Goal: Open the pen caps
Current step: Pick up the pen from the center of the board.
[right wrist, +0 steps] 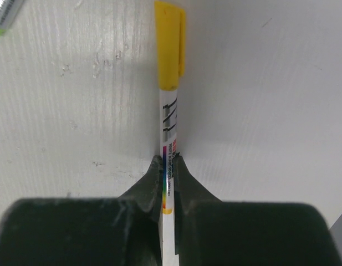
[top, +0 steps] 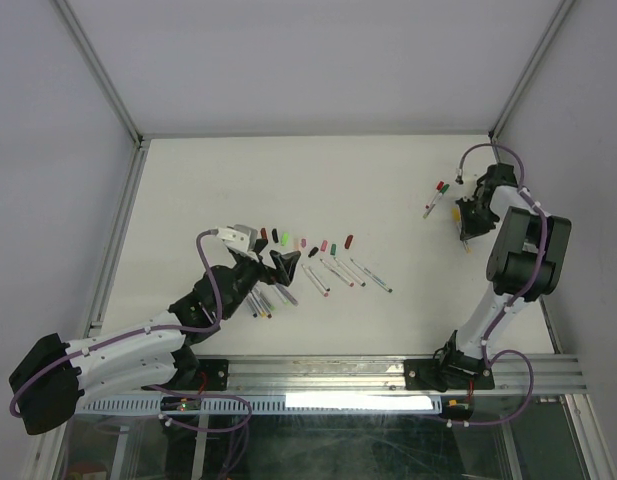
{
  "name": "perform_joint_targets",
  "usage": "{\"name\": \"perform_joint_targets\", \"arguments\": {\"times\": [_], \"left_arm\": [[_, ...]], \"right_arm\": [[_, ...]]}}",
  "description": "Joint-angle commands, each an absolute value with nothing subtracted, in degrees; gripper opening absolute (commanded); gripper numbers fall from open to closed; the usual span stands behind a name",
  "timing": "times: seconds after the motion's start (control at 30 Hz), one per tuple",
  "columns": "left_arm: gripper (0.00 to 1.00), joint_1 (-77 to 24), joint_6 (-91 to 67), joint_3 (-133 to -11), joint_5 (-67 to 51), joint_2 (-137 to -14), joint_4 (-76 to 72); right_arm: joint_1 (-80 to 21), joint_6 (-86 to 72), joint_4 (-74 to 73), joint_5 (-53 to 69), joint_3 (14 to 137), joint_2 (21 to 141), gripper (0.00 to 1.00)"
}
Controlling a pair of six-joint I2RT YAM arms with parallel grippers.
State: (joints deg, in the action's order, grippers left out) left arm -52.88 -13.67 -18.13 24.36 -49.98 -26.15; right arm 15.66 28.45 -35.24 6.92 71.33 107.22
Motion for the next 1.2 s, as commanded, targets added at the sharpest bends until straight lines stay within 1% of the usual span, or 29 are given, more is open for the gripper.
{"name": "perform_joint_targets", "arguments": {"times": [0.0,0.13,0.3,0.4,0.6,0.77,0.87,1.0,1.17], "left_arm": [[0.99,-53.0,-15.41,-18.93,21.62,-50.21,-30.12],[0.99,-53.0,-18.54,-18.71,18.13,-51.52,-33.58],[0.99,-52.92,-25.12,-18.98,10.17,-57.64,-44.58],[0.99,-52.52,-29.7,-23.2,6.05,-65.03,-49.17],[0.99,-50.05,-39.22,-33.59,1.91,-80.26,-52.34],[0.97,-44.96,-51.35,-37.1,-5.05,-93.9,-67.94],[0.96,-43.99,-56.99,-40.34,-6.26,-101.13,-74.68],[0.94,-43.99,-58.4,-46.64,-6.88,-107.53,-75.31],[0.94,-43.96,-59.12,-51.8,-7.81,-112.38,-77.07]], "right_arm": [[16.39,29.09,-37.98,9.82,69.89,106.22,0.0],[16.52,29.02,-38.07,12.99,69.76,104.8,0.0],[16.52,28.45,-37.9,18.23,69.37,102.2,0.0],[16.52,28.06,-37.63,20.94,69.13,100.72,0.0],[16.02,27.43,-37.41,28.85,68.74,97.58,0.0],[14.86,26.28,-37.75,36.24,68.82,94.84,0.0],[13.83,25.49,-37.74,40.97,68.78,92.89,0.0],[11.79,24.17,-37.67,48.07,68.38,89.99,0.0],[8.42,22.76,-37.38,54.57,67.73,87.08,0.0]]}}
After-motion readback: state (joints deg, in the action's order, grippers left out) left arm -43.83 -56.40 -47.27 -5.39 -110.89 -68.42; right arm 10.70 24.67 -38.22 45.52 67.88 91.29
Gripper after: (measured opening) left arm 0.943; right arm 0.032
